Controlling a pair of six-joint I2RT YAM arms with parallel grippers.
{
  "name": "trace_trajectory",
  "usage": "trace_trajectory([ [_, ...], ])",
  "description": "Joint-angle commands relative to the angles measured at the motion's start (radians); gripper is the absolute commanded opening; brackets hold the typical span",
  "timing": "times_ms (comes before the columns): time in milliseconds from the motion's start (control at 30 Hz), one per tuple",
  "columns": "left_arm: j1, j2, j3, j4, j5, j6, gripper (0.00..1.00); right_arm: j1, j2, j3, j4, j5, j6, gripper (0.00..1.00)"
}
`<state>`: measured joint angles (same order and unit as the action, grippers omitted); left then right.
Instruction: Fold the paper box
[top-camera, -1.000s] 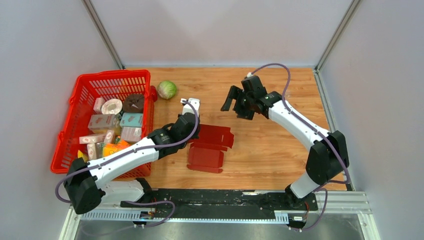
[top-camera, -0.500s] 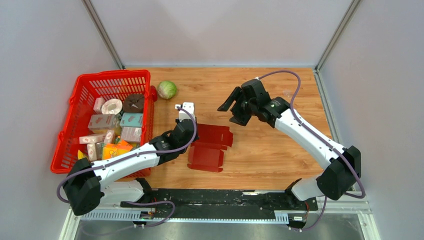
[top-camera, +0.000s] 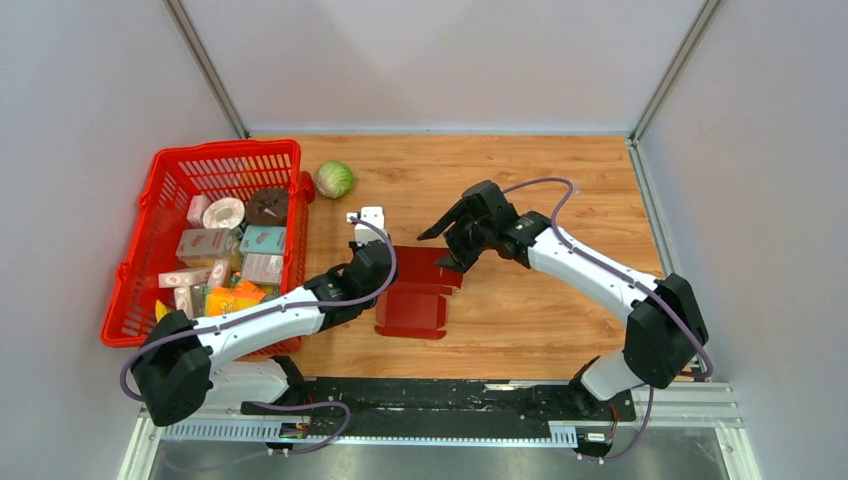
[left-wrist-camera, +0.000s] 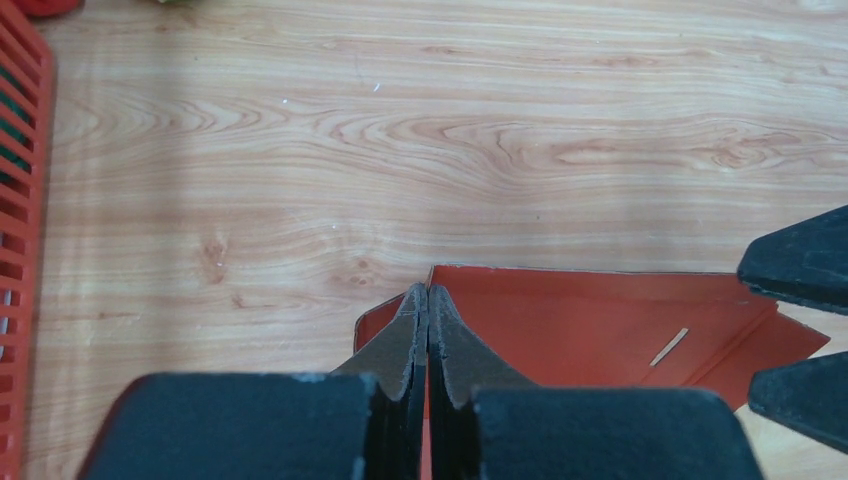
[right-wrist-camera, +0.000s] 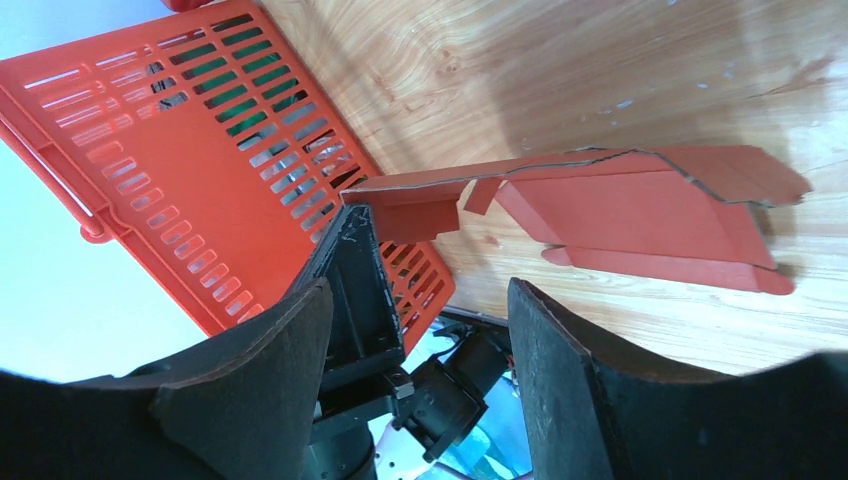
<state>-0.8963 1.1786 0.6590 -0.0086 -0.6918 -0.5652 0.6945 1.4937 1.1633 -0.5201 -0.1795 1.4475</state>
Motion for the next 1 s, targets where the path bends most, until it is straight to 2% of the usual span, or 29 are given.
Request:
trace_trajectory([
  [0, -0.003, 0.007, -0.009, 0.055, -0.043, -0.044, 0.00, 0.023, 0.031, 0.009, 0.061, 0.040, 0.158, 0.67],
  [67, -0.003, 0.006, -0.018, 0.065, -0.044, -0.045, 0.00, 0.026, 0.054, -0.010, 0.086, 0.022, 0.235, 0.67],
  [233, -0.003, 0.013, -0.016, 0.062, -0.048, -0.047, 0.00, 0.037, 0.089, 0.036, 0.061, 0.084, 0.270, 0.66],
  [333, -0.003, 0.010, -0.019, 0.065, -0.043, -0.051, 0.00, 0.039, 0.109, 0.035, 0.086, 0.092, 0.297, 0.59],
  [467, -0.003, 0.009, -0.022, 0.059, -0.046, -0.053, 0.00, 0.036, 0.146, 0.045, 0.084, 0.077, 0.300, 0.58],
  [533, -0.003, 0.007, -0.027, 0.059, -0.046, -0.053, 0.00, 0.036, 0.152, 0.044, 0.098, 0.080, 0.304, 0.51],
  [800, -0.003, 0.018, -0.021, 0.055, -0.049, -0.053, 0.00, 0.036, 0.163, 0.045, 0.111, 0.081, 0.317, 0.48],
  [833, -0.003, 0.016, -0.022, 0.055, -0.045, -0.055, 0.00, 0.036, 0.169, 0.047, 0.114, 0.078, 0.321, 0.40],
  [867, -0.003, 0.015, -0.024, 0.055, -0.043, -0.055, 0.00, 0.036, 0.171, 0.045, 0.118, 0.077, 0.323, 0.38],
  [967, -0.003, 0.006, -0.032, 0.056, -0.046, -0.055, 0.00, 0.036, 0.177, 0.052, 0.115, 0.077, 0.326, 0.35],
])
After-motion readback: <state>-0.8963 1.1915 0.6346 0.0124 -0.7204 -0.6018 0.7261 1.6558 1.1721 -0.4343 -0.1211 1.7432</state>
